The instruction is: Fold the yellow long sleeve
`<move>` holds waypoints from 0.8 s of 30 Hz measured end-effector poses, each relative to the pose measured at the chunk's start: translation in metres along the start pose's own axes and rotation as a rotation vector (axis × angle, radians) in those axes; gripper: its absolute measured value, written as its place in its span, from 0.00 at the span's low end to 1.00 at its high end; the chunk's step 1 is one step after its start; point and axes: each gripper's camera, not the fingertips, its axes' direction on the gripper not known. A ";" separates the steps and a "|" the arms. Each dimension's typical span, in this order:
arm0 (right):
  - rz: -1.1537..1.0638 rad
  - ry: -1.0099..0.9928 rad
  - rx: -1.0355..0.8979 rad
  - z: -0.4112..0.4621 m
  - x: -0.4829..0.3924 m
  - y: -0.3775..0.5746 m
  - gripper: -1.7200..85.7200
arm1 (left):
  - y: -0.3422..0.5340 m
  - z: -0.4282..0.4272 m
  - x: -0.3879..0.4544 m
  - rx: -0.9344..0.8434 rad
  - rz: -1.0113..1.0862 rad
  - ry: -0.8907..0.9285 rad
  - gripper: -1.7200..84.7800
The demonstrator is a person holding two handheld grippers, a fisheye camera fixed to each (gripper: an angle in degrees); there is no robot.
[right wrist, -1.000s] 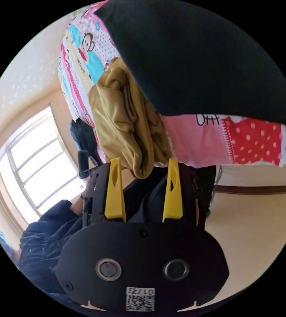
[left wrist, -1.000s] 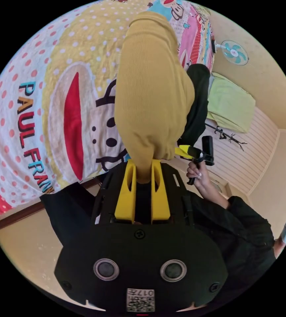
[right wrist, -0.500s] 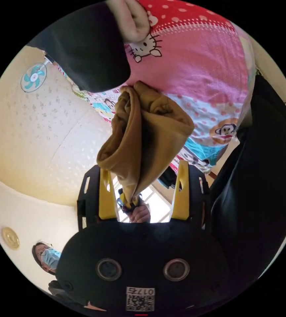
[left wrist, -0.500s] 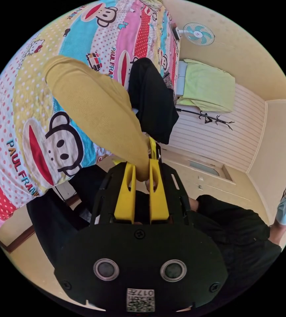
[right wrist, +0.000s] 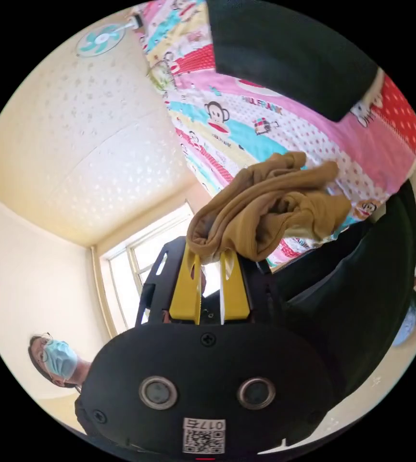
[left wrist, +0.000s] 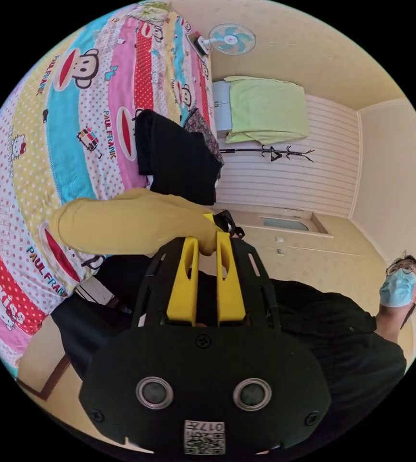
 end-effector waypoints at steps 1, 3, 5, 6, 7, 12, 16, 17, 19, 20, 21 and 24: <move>-0.052 0.023 0.004 -0.003 -0.016 0.002 0.08 | -0.013 -0.002 0.016 0.009 0.033 0.015 0.09; -0.120 0.027 0.013 -0.010 -0.040 0.003 0.08 | -0.037 -0.004 0.044 0.024 0.095 0.035 0.09; -0.223 -0.001 0.023 -0.026 -0.074 0.002 0.08 | -0.062 -0.003 0.079 0.037 0.178 0.053 0.09; -0.253 -0.006 0.029 -0.031 -0.082 0.003 0.08 | -0.079 0.001 0.105 0.039 0.242 0.062 0.09; -0.317 -0.012 0.044 -0.042 -0.099 0.006 0.08 | -0.094 0.009 0.132 0.036 0.304 0.062 0.09; -0.457 -0.007 0.118 -0.088 -0.119 0.011 0.08 | -0.145 0.067 0.188 0.017 0.427 -0.035 0.09; -0.409 0.027 0.209 -0.123 -0.059 -0.010 0.09 | -0.197 0.162 0.138 -0.070 0.319 -0.134 0.10; -0.366 0.103 0.231 -0.131 -0.028 -0.021 0.09 | -0.203 0.179 0.122 -0.089 0.282 -0.160 0.10; -0.258 0.301 0.283 -0.142 0.031 -0.036 0.09 | -0.214 0.254 0.049 -0.257 0.130 -0.365 0.08; -0.115 0.450 0.301 -0.149 0.080 -0.042 0.08 | -0.212 0.272 0.029 -0.314 0.091 -0.434 0.08; -0.033 0.504 0.299 -0.152 0.104 -0.043 0.07 | -0.201 0.298 -0.013 -0.424 0.025 -0.558 0.07; 0.142 0.506 0.260 -0.160 0.192 -0.018 0.04 | -0.148 0.310 -0.104 -0.646 -0.159 -0.744 0.02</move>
